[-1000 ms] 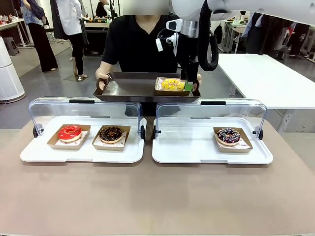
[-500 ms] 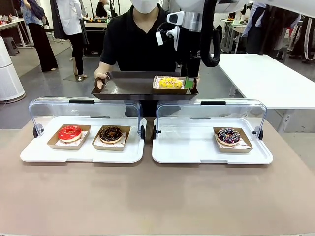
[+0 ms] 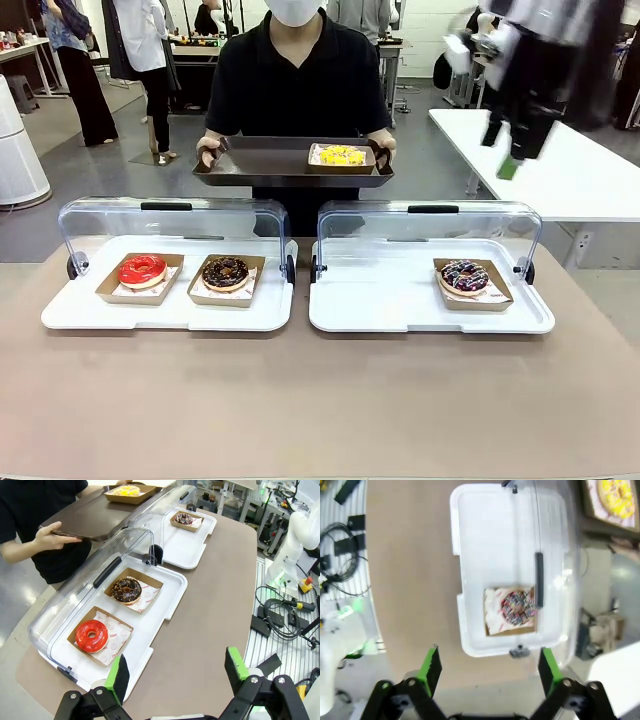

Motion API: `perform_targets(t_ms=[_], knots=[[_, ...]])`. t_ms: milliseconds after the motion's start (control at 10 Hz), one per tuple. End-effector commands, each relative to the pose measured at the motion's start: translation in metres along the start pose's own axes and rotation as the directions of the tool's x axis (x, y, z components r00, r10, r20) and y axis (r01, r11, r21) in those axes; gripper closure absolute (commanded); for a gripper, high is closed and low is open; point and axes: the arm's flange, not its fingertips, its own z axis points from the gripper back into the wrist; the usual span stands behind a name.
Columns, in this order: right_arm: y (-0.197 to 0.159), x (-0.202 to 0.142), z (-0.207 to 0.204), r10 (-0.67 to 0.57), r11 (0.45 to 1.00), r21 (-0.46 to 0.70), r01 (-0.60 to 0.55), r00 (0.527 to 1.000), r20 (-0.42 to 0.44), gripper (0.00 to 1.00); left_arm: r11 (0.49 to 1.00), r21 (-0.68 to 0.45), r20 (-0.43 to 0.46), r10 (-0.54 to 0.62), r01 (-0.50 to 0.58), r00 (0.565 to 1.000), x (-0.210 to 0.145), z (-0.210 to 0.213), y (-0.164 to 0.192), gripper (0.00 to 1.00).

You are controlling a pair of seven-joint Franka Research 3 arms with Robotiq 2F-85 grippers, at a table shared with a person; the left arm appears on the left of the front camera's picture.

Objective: Provide the desired donut to the person.
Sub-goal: Place the picked Paper togo box onto the Handle tray extended by the person.

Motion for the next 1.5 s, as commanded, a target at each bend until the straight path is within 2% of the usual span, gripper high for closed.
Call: perform_targets(t_ms=[0,200,300,400,500,1000,1100,1200,1300,1400], knots=[[0.012,-0.025,-0.032,-0.028,1.0,-0.004,0.028,0.999,0.027,0.0,1.0,-0.002,0.02,-0.014,0.014,1.0,0.0,0.001,0.0,0.0],[0.013,-0.037,-0.052,-0.058,0.998,0.017,0.058,0.998,0.002,0.0,1.0,-0.002,0.02,-0.014,0.014,1.0,0.0,0.001,0.0,0.0],[0.01,-0.031,-0.052,-0.07,0.997,0.007,0.07,0.997,-0.028,0.0,1.0,-0.002,0.02,-0.014,0.014,1.0,0.0,0.001,0.0,0.0],[0.005,-0.019,-0.051,-0.111,0.994,-0.024,0.109,0.988,-0.109,0.0,1.0,-0.002,0.02,-0.014,0.014,1.0,0.0,0.001,0.0,0.0],[0.012,-0.042,-0.052,-0.063,0.997,0.033,0.063,0.998,-0.003,0.0,1.0,-0.002,0.02,-0.014,0.014,1.0,0.0,0.001,0.0,0.0],[0.012,-0.042,-0.052,-0.063,0.997,0.033,0.063,0.998,-0.003,0.0,1.0,-0.002,0.02,-0.014,0.014,1.0,0.0,0.001,0.0,0.0],[0.01,-0.042,-0.051,-0.078,0.997,0.019,0.079,0.997,-0.028,0.0,1.0,-0.002,0.02,-0.014,0.014,1.0,0.0,0.001,0.0,0.0],[0.006,-0.064,-0.049,-0.085,0.996,0.018,0.084,0.993,0.08,0.0,1.0,-0.002,0.02,-0.014,0.014,1.0,0.0,0.001,0.0,0.0],[0.002,-0.086,-0.043,-0.095,0.995,0.026,0.091,0.97,0.222,0.0,1.0,-0.002,0.02,-0.014,0.014,1.0,0.0,0.001,0.0,0.0],[0.001,-0.11,-0.039,-0.096,0.995,0.019,0.095,0.94,0.327,0.0,1.0,-0.002,0.02,-0.014,0.014,1.0,0.0,0.001,0.0,0.0]])
